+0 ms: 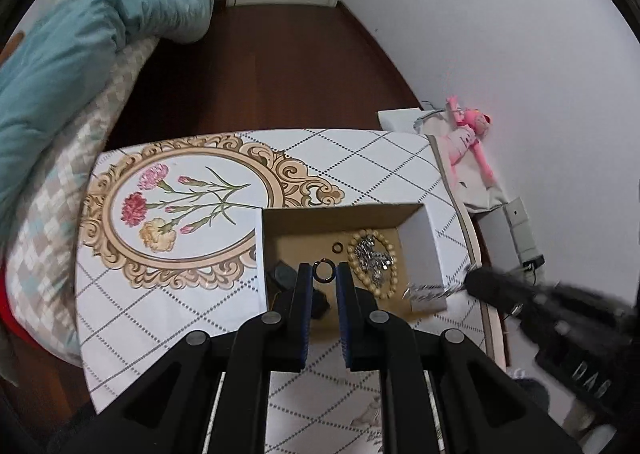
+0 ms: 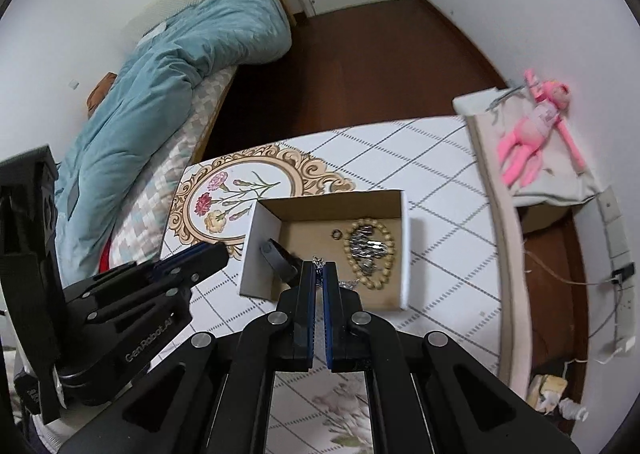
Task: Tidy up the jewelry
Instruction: 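Carry the ring and charm into the white box and open both grippers, then withdraw both tools from the box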
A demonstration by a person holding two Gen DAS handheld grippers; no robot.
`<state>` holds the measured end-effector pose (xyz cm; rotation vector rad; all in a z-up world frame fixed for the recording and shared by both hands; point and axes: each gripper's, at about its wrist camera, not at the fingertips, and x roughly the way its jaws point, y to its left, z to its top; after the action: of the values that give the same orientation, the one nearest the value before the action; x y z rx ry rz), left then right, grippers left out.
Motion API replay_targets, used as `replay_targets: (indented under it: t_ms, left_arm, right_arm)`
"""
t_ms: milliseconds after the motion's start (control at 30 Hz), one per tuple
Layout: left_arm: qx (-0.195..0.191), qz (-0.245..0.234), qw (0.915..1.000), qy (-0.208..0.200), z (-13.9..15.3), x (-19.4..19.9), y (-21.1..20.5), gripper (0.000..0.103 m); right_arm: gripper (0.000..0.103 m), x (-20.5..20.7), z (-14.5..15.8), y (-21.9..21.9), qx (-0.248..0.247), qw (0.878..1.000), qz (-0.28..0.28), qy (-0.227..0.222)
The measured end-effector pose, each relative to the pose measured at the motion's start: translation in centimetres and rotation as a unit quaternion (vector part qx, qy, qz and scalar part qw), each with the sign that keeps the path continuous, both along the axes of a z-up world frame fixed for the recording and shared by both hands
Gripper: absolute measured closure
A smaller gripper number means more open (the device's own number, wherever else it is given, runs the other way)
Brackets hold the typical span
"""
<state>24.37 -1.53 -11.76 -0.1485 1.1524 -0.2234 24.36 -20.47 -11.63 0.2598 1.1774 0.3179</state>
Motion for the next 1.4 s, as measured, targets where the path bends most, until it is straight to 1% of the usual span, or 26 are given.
replay_targets:
  t_ms: [200, 300, 333, 400, 433, 467, 600, 633, 667, 700, 733, 767, 833, 867, 900, 933, 967, 1000, 1033, 1100, 1167, 1300, 1400]
  left_arm:
    - [-0.010, 0.012, 0.9995, 0.028, -1.8, 3.5, 1.0, 0.093]
    - [-0.004, 0.016, 0.9990, 0.041, -2.5, 4.8, 1.1, 0.091]
    - [0.002, 0.018, 0.9989, 0.043, -2.6, 5.1, 1.1, 0.088]
    - [0.009, 0.019, 0.9990, 0.041, -2.7, 5.4, 1.2, 0.069]
    - [0.016, 0.021, 0.9990, 0.036, -2.7, 5.3, 1.3, 0.049]
    - [0.021, 0.025, 0.9991, 0.029, -2.5, 5.2, 1.5, 0.038]
    - [0.029, 0.037, 0.9986, 0.024, -2.6, 4.9, 2.2, 0.037]
    - [0.032, 0.040, 0.9984, 0.022, -2.6, 4.7, 2.4, 0.035]
    - [0.035, 0.042, 0.9983, 0.020, -2.6, 4.5, 2.5, 0.027]
    - [0.039, 0.046, 0.9980, 0.018, -2.7, 4.2, 2.6, 0.020]
    - [0.044, 0.049, 0.9977, 0.015, -2.7, 3.9, 2.7, 0.011]
    - [0.050, 0.053, 0.9973, 0.008, -2.6, 3.5, 2.9, 0.010]
    - [0.064, 0.056, 0.9964, -0.001, -2.6, 2.8, 2.8, 0.008]
    - [0.070, 0.058, 0.9958, -0.005, -2.6, 2.4, 2.9, 0.003]
    - [0.076, 0.061, 0.9951, -0.011, -2.6, 1.8, 2.9, 0.001]
    - [0.082, 0.063, 0.9945, -0.017, -2.6, 1.4, 2.9, 0.000]
    - [0.088, 0.065, 0.9937, -0.024, -2.6, 0.8, 3.0, 0.000]
    - [0.092, 0.067, 0.9931, -0.027, -2.7, 0.5, 3.0, 0.000]
    - [0.097, 0.069, 0.9924, -0.031, -2.7, -0.1, 3.0, 0.000]
    - [0.104, 0.071, 0.9915, -0.034, -2.9, -1.0, 3.0, 0.000]
    - [0.107, 0.073, 0.9910, -0.035, -3.0, -1.7, 2.9, 0.000]
    - [0.113, 0.076, 0.9898, -0.042, -2.7, -3.2, 2.7, 0.000]
    - [0.110, 0.077, 0.9897, -0.050, -2.0, -4.3, 2.5, 0.000]
  right_arm:
    - [0.099, 3.0, -4.3, 1.3, 0.032, 0.998, 0.006, 0.055]
    - [0.099, 4.0, -6.2, 1.8, 0.040, 0.996, 0.008, 0.077]
    - [0.099, 4.3, -6.8, 1.9, 0.040, 0.995, 0.005, 0.087]
    - [0.098, 4.7, -7.9, 1.9, 0.044, 0.994, 0.001, 0.101]
    - [0.098, 4.8, -8.1, 1.9, 0.044, 0.994, 0.001, 0.102]
    - [0.098, 4.9, -8.2, 1.8, 0.039, 0.994, 0.001, 0.102]
    - [0.097, 4.8, -8.1, 1.4, 0.019, 0.995, -0.005, 0.096]
    - [0.094, 4.6, -7.8, 1.1, 0.012, 0.996, -0.008, 0.089]
    - [0.084, 4.5, -7.5, 1.0, 0.003, 0.996, -0.011, 0.083]
    - [0.077, 4.5, -7.3, 0.8, -0.008, 0.997, -0.011, 0.078]
    - [0.062, 4.3, -6.9, 0.7, -0.024, 0.997, -0.012, 0.068]
    - [0.048, 4.0, -6.5, 0.7, -0.043, 0.997, -0.014, 0.056]
    - [0.039, 3.4, -5.9, 0.5, -0.075, 0.996, -0.016, 0.040]
    - [0.036, 3.1, -5.6, 0.3, -0.094, 0.995, -0.022, 0.032]
    - [0.033, 2.8, -5.4, 0.1, -0.110, 0.993, -0.024, 0.026]
    - [0.023, 2.4, -5.4, 0.0, -0.127, 0.991, -0.027, 0.020]
    - [0.011, 2.0, -5.5, -0.2, -0.146, 0.989, -0.032, 0.015]
    - [0.007, 1.7, -5.6, -0.3, -0.161, 0.986, -0.034, 0.011]
    - [0.004, 1.4, -5.7, -0.4, -0.176, 0.984, -0.034, 0.006]
    - [0.004, 0.8, -5.8, -0.5, -0.197, 0.980, -0.035, 0.001]
    - [0.000, 0.2, -5.8, -0.6, -0.209, 0.977, -0.040, -0.006]
    - [0.000, -1.0, -5.1, -0.8, -0.220, 0.974, -0.047, -0.021]
    - [0.000, -1.9, -4.1, -1.0, -0.221, 0.973, -0.052, -0.033]
